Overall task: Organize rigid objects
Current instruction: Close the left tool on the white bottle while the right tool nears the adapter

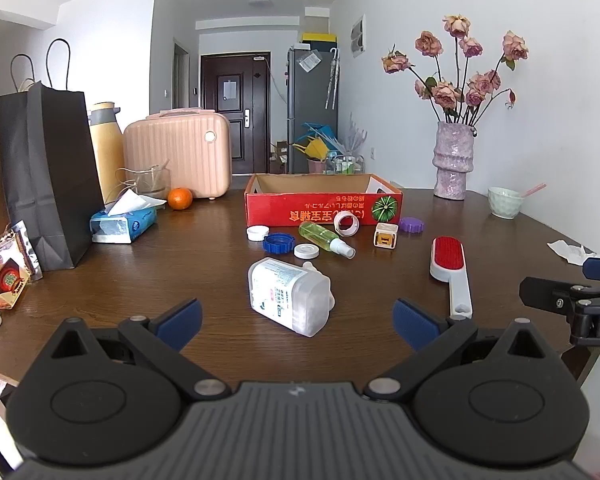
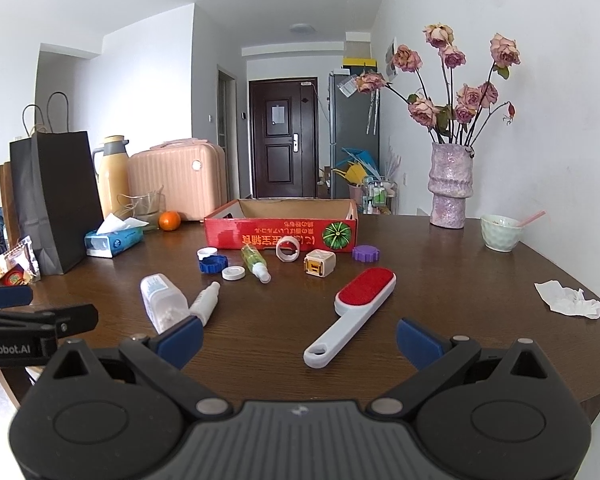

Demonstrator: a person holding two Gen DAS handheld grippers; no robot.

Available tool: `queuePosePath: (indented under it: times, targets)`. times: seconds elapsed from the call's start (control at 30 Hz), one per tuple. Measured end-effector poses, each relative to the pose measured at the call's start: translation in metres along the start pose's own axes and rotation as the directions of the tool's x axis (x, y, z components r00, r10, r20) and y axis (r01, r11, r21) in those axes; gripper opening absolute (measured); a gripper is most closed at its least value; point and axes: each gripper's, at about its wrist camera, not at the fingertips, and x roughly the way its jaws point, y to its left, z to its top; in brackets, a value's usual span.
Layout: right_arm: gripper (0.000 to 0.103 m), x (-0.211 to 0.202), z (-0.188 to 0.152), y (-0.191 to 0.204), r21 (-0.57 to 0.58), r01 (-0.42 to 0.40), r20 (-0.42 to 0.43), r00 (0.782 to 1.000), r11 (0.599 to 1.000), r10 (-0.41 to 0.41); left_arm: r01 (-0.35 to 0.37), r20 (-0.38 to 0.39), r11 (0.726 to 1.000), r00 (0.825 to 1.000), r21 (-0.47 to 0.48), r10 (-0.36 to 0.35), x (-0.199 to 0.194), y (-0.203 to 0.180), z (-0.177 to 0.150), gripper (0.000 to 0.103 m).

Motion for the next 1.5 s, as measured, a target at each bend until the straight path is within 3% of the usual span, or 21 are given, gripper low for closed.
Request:
queuePosePath:
  times: [0.97,1.5]
  targets:
    - [0.103,0.072,0.012,-0.002,0.002,0.024,-0.123,0.992,1.000,-0.024,0.040,-0.093,0.999,0.995,0.019,-0.038,0.075,0.003,0.010,0.103]
    - [0.103,0.121,0.018,-0.005,0.002,0.028,-0.180,0.983,1.000,-0.027,0.027,-0.155,0.996,0.988,0.080,-0.015,0.125,0.011,0.014,0.103]
